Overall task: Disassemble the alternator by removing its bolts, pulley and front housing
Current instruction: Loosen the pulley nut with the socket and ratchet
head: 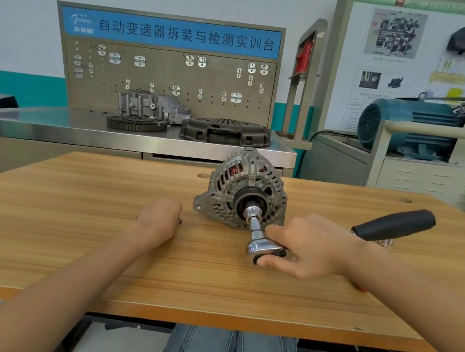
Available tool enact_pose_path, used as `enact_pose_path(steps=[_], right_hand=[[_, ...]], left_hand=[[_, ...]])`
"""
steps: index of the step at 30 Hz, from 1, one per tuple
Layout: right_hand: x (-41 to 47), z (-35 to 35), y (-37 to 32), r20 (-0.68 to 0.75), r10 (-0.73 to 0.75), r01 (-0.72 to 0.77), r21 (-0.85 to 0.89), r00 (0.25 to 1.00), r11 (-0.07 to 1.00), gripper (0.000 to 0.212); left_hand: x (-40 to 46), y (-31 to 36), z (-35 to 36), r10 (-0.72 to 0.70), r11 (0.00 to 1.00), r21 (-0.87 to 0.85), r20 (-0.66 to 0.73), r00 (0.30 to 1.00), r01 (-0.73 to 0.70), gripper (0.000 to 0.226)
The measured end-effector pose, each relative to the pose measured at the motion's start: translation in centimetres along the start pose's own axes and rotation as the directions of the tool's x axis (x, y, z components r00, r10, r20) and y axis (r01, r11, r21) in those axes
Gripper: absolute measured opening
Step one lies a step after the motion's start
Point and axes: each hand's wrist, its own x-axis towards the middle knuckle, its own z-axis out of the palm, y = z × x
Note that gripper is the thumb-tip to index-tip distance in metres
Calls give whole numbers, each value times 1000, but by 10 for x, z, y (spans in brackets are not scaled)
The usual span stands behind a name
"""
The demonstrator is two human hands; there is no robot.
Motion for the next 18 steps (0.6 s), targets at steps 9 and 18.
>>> enact_pose_path(steps=[9,18], right_hand=[[0,1,-1,-3,7,-7,4,1000,1000,45],[0,1,-1,-5,13,-13,-5,1000,1000,44]], left_hand=[[-42,29,-24,95,536,-632,-614,784,-560,23],[-29,60,-12,173,634,-403,-759,628,-660,14]])
